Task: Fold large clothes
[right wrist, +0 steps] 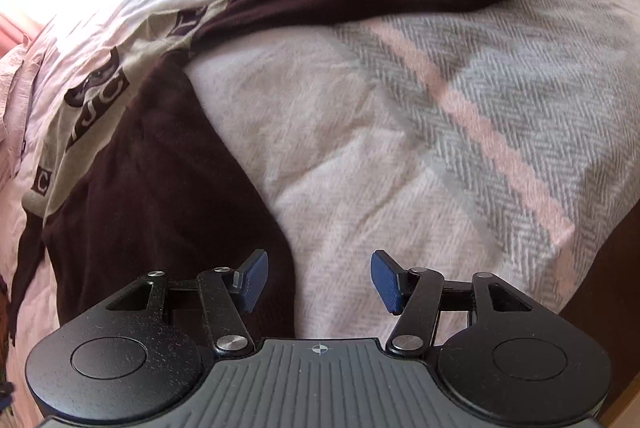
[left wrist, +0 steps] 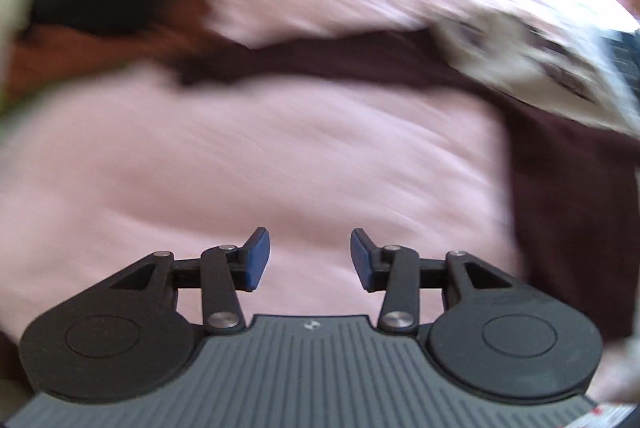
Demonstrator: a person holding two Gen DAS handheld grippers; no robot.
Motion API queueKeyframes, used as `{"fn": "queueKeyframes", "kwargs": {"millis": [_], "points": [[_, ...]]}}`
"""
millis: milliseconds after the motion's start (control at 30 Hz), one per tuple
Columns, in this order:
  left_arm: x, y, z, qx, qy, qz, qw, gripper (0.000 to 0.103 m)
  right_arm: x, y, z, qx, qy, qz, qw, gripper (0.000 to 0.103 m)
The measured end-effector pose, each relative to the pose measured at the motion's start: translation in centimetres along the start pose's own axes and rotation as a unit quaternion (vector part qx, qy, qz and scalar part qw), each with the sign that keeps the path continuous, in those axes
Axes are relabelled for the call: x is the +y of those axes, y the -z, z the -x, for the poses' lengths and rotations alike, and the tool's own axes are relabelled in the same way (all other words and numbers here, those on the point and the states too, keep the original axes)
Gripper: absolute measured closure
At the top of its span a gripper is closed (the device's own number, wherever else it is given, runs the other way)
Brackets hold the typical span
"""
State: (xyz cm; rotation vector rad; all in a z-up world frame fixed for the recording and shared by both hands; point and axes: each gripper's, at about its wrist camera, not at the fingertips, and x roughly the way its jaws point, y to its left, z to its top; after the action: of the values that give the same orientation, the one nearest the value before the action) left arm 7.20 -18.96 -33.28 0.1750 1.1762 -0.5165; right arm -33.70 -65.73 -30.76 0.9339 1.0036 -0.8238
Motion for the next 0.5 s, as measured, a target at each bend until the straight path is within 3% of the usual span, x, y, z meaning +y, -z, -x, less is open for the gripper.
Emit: {"fn": "queueKeyframes", "kwargs": {"millis": [67,133,233,300,333,400,433,500], "points": [[-3.7,1.8,-1.3,0.021,0.089,-0.010,0.9957,0.064,-0.6,0.6,-0.4,0.005,-0.007,0.003,1.000,0.049],[-6.2,3.1,-2.5,0.030,0.142,-0.022,0.9891,0.060,-1.3,1.2,-0.9,0.009,-0.016,0.010,1.000,0.049],[-9.3,5.0,-4.7,0.033,0.173,-0.024,0.9840,0.056,-2.4,1.9,-1.9,0.015,-0.028,0.017,0.999,0.049],[-10.6,5.7,-6.8,0.047,0.160,-0.012,0.9859,0.056,-3.1,2.2,-2.4,0.017,-0.039,0.014,0.999,0.049],[-11.6,6.2,-7.5,0.048,0.151,-0.007,0.9874,0.060,-3.5,2.4,-2.7,0.017,-0.048,0.013,0.999,0.049],[-12.7,6.7,-7.4,0.035,0.150,-0.015,0.9880,0.092,-4.0,2.5,-3.0,0.013,-0.071,0.018,0.997,0.049],[-12.9,6.6,-6.9,0.033,0.151,-0.019,0.9879,0.100,-4.1,2.6,-2.9,0.011,-0.083,0.023,0.996,0.049],[-12.2,6.8,-4.6,0.008,0.150,-0.007,0.9887,0.101,-4.1,2.8,-2.8,0.007,-0.112,0.034,0.993,0.049]]}}
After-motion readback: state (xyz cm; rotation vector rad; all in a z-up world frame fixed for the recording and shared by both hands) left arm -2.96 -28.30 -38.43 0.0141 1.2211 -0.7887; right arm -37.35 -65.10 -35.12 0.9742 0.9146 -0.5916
